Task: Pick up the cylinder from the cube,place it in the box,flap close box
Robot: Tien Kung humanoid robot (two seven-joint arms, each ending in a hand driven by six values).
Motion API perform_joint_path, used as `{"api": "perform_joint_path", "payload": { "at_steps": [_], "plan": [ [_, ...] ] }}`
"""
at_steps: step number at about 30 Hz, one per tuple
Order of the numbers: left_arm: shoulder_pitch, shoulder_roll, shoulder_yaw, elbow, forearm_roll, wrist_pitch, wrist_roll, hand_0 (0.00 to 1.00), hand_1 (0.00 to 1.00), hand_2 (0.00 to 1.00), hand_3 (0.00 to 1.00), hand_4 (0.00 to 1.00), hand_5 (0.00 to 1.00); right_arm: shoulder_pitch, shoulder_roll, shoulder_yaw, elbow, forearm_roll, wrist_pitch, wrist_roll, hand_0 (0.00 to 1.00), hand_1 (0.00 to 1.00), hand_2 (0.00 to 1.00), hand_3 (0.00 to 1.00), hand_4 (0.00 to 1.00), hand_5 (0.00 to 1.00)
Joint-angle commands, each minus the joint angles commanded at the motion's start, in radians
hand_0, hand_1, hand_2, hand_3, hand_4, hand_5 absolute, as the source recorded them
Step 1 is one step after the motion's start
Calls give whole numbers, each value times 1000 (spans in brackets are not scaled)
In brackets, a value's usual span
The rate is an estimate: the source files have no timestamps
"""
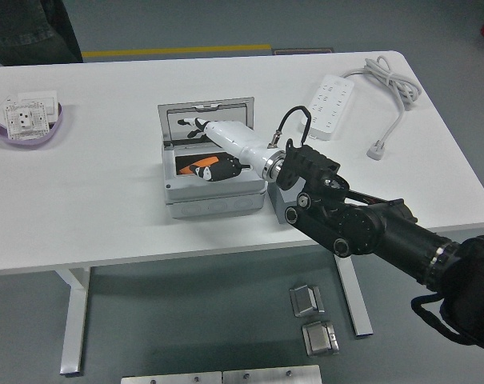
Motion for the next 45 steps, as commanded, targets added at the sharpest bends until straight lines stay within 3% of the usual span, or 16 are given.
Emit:
{"api": "perform_joint_path", "payload": {
  "at_steps": [6, 7, 9, 17, 24, 26, 30, 31, 36, 45],
  "plan": [
    [9, 1, -9, 0, 3, 1, 1, 713, 682, 712, 881, 805, 468, -37, -14, 37, 129, 11, 29, -22, 733, 715, 797, 945, 694, 185],
    [10, 0, -10, 0, 2, 1, 0, 713, 683, 710, 881, 805, 466, -40, -16, 42, 144, 12, 33, -24, 701, 681, 733, 870, 692, 216],
    [11, -3, -10, 0, 0, 1, 0, 713, 683, 710, 881, 805, 466, -52, -25, 57, 178, 17, 44, -29, 701, 681, 733, 870, 692, 216],
    [15, -12, -6, 0, -13, 2, -4, 713, 683, 710, 881, 805, 462, -126, -91, 168, 278, 49, 85, -44, 691, 671, 718, 853, 693, 217],
    [27, -14, -5, 0, -27, 3, -6, 713, 683, 710, 881, 805, 459, -251, -169, 321, 401, 67, 110, -48, 690, 660, 707, 834, 688, 235],
    [29, -16, -3, 0, -31, 4, -7, 713, 682, 710, 881, 805, 460, -291, -189, 368, 437, 65, 112, -46, 678, 651, 691, 780, 677, 271],
    [32, -20, -4, 0, -31, 4, -7, 713, 682, 710, 881, 805, 460, -360, -212, 453, 493, 79, 116, -35, 678, 651, 691, 780, 677, 271],
    [32, -20, -4, 0, -32, 4, -7, 713, 682, 710, 881, 805, 460, -375, -215, 473, 504, 88, 116, -29, 682, 645, 681, 730, 669, 282],
    [33, -25, -3, 0, -34, 4, -9, 713, 682, 710, 881, 805, 460, -461, -225, 584, 539, 188, 119, 22, 682, 645, 681, 730, 669, 282],
    [32, -28, -1, 0, -40, 4, -11, 712, 682, 711, 881, 805, 462, -590, -263, 761, 532, 388, 144, 92, 657, 631, 664, 678, 664, 284]
  ]
}}
